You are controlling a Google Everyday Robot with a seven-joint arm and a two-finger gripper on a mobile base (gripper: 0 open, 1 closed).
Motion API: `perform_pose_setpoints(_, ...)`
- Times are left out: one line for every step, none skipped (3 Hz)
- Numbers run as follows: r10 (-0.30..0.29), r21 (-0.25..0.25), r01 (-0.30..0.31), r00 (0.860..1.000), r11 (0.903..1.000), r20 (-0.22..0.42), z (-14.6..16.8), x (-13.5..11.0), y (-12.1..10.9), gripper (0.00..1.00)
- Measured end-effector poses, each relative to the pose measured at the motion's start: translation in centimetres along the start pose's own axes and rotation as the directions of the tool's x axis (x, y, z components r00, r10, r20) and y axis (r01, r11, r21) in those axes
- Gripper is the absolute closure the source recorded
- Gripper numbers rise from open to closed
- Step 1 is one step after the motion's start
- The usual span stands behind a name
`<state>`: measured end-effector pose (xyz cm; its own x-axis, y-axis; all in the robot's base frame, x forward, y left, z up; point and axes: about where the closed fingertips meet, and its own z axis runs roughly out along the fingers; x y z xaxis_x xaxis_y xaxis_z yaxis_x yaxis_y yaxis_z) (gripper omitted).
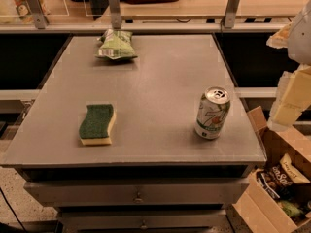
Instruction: Move 7up can near green jalapeno chip bag
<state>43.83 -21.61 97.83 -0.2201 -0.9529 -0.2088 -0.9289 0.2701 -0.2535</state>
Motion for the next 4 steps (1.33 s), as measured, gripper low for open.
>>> perform_pose_setpoints(0.000,0.000,0.000,1.000,1.0000,0.000,0.0,0.0,0.0,0.00)
perform_pose_setpoints(0.001,-0.014,0.000,0.998,0.9999,0.056,0.3,-0.1,-0.1,0.00)
perform_pose_setpoints(0.007,-0.035,-0.001,0.987,0.9994,0.160,1.9,0.0,0.0,0.00)
perform_pose_setpoints(0.018,-0.048,-0.004,0.956,0.9988,0.292,4.4,-0.4,0.4,0.00)
